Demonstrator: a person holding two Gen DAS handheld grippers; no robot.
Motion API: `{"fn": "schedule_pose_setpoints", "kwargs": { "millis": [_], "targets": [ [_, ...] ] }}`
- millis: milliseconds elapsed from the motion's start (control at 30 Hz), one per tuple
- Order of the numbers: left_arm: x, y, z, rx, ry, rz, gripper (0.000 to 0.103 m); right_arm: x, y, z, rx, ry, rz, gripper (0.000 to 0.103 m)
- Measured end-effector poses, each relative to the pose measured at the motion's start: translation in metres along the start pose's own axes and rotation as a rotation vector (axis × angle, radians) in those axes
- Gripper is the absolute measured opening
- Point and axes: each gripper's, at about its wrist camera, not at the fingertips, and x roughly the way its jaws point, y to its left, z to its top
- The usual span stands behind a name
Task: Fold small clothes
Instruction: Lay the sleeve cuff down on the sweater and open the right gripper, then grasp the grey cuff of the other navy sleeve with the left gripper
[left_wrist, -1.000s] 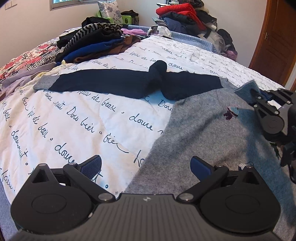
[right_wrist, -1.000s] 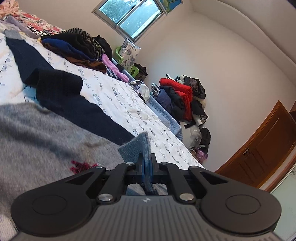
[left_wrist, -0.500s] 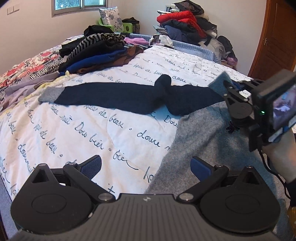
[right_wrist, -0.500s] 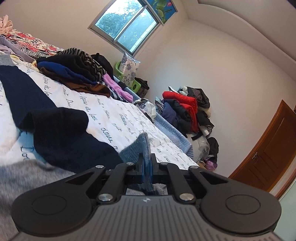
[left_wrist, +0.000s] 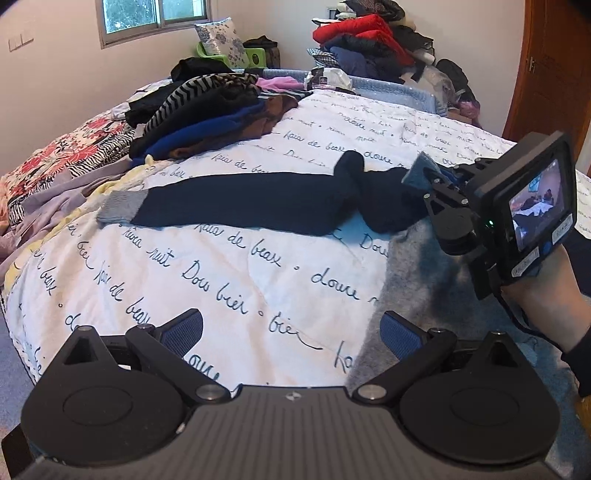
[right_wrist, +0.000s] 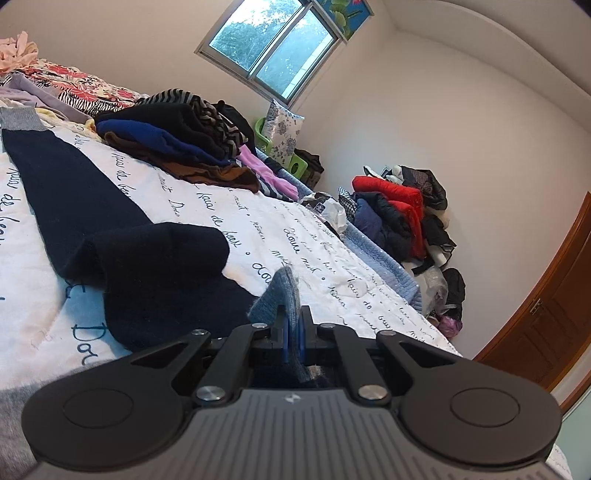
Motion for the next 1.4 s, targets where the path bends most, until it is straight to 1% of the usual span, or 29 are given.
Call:
{"fn": "schedule_pose_setpoints", "kwargs": {
  "millis": [133, 167, 267, 333, 400, 467, 500, 567, 667, 767, 833, 867, 900, 933, 967, 1000, 1100, 1167, 1233, 1267, 1333, 1400],
  "targets": [
    [0.005, 0.006, -0.001, -0.037, 0.032, -0.005, 0.101, 0.004, 0.007, 0.000, 0.004, 0.007, 0.013, 0.006],
    [0.005, 0.007, -0.002, -0.046, 0.029, 0.000, 0.101, 0.006, 0.010, 0.000, 0.004, 0.015, 0.020, 0.006],
    [-0.002, 0.006, -0.002, -0.023, 0.003, 0.034, 0.101, 0.007, 0.016, 0.001, -0.009, 0.020, 0.028, 0.006],
    [-0.006, 0.007, -0.001, -0.011, -0.001, 0.035, 0.101, 0.008, 0.019, 0.001, -0.018, 0.025, 0.037, 0.006],
    [-0.007, 0.011, 0.000, -0.020, 0.002, 0.029, 0.101, 0.010, 0.020, 0.000, -0.020, 0.035, 0.054, 0.006],
    [-0.005, 0.015, 0.001, -0.010, 0.024, 0.025, 0.101, 0.011, 0.019, -0.001, -0.008, 0.040, 0.059, 0.006],
    [-0.005, 0.018, 0.002, -0.006, 0.034, 0.024, 0.101, 0.012, 0.018, -0.001, 0.000, 0.053, 0.078, 0.006],
    [-0.006, 0.025, 0.001, -0.002, 0.035, 0.057, 0.101, 0.013, 0.015, -0.001, 0.037, 0.063, 0.117, 0.007],
    [-0.012, 0.032, 0.000, 0.019, 0.021, 0.129, 0.101, 0.014, 0.016, 0.000, 0.051, 0.067, 0.127, 0.008],
    [-0.011, 0.041, -0.001, -0.004, 0.029, 0.132, 0.101, 0.012, 0.020, 0.000, 0.043, 0.067, 0.144, 0.011],
    [-0.006, 0.046, -0.002, -0.032, 0.043, 0.132, 0.101, 0.009, 0.022, 0.002, 0.037, 0.063, 0.146, 0.015],
    [-0.003, 0.049, -0.003, -0.047, 0.052, 0.129, 0.101, 0.008, 0.022, 0.003, 0.037, 0.060, 0.155, 0.021],
    [0.001, 0.051, -0.004, -0.061, 0.059, 0.127, 0.101, 0.005, 0.023, 0.004, 0.040, 0.053, 0.165, 0.033],
    [0.004, 0.054, -0.005, -0.074, 0.063, 0.129, 0.101, 0.003, 0.023, 0.005, 0.040, 0.043, 0.176, 0.040],
    [0.007, 0.056, -0.006, -0.086, 0.067, 0.133, 0.101, -0.001, 0.023, 0.006, 0.036, 0.027, 0.188, 0.056],
    [0.009, 0.058, -0.006, -0.095, 0.068, 0.141, 0.101, -0.006, 0.024, 0.006, 0.030, 0.002, 0.196, 0.064],
    [0.015, 0.067, -0.006, -0.108, 0.049, 0.151, 0.101, -0.028, 0.026, 0.012, 0.004, -0.070, 0.198, 0.064],
    [0.023, 0.075, -0.003, -0.116, 0.055, 0.150, 0.101, -0.045, 0.024, 0.016, -0.006, -0.117, 0.203, 0.064],
    [0.032, 0.086, 0.002, -0.145, 0.060, 0.149, 0.101, -0.062, 0.020, 0.019, -0.026, -0.141, 0.202, 0.072],
    [0.037, 0.093, 0.005, -0.168, 0.060, 0.156, 0.101, -0.070, 0.018, 0.019, -0.036, -0.145, 0.208, 0.078],
    [0.043, 0.107, 0.011, -0.216, 0.035, 0.197, 0.101, -0.088, 0.013, 0.016, -0.048, -0.162, 0.211, 0.079],
    [0.050, 0.118, 0.019, -0.234, -0.009, 0.238, 0.101, -0.103, 0.008, 0.010, -0.053, -0.162, 0.197, 0.079]
  ]
}}
